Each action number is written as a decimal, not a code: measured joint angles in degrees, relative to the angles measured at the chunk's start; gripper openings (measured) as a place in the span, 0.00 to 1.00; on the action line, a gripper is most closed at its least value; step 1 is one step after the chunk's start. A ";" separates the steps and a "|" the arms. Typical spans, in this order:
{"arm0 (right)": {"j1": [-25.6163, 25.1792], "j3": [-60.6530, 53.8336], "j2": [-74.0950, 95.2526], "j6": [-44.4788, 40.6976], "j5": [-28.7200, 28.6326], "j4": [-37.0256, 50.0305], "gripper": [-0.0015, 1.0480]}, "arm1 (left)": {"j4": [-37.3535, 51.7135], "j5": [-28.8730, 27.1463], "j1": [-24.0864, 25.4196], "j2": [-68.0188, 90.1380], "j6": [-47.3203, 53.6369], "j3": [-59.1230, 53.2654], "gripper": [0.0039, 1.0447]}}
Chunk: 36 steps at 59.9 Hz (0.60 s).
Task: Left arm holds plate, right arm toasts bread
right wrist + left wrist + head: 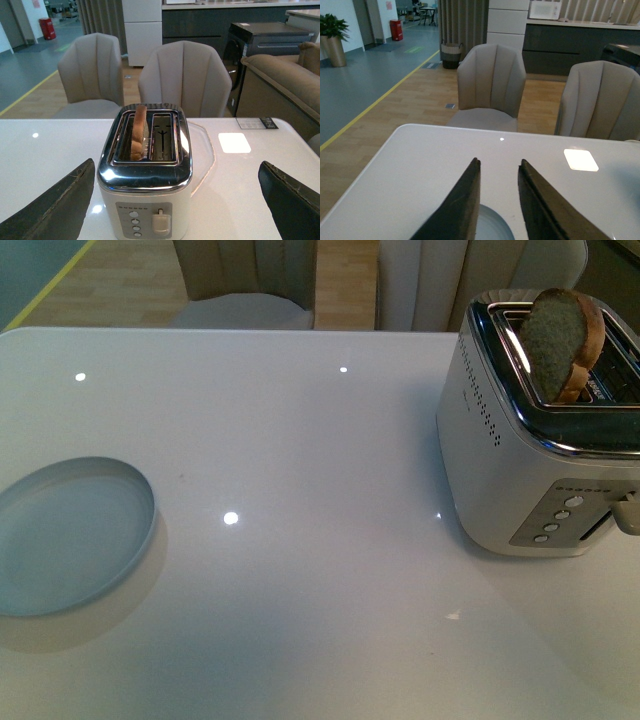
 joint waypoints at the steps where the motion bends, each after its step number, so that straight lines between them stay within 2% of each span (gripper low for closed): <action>1: 0.00 0.00 0.00 0.00 0.00 0.00 0.92 | -0.63 -0.13 -0.02 -0.70 0.00 0.00 0.12; 5: 0.00 0.00 0.00 0.00 -0.02 0.00 0.92 | -2.71 -0.33 -0.11 -2.80 -0.02 0.00 0.02; 36: 0.00 0.00 0.00 0.00 -0.02 0.00 0.92 | -14.49 -0.33 -0.17 -14.84 0.22 0.00 0.02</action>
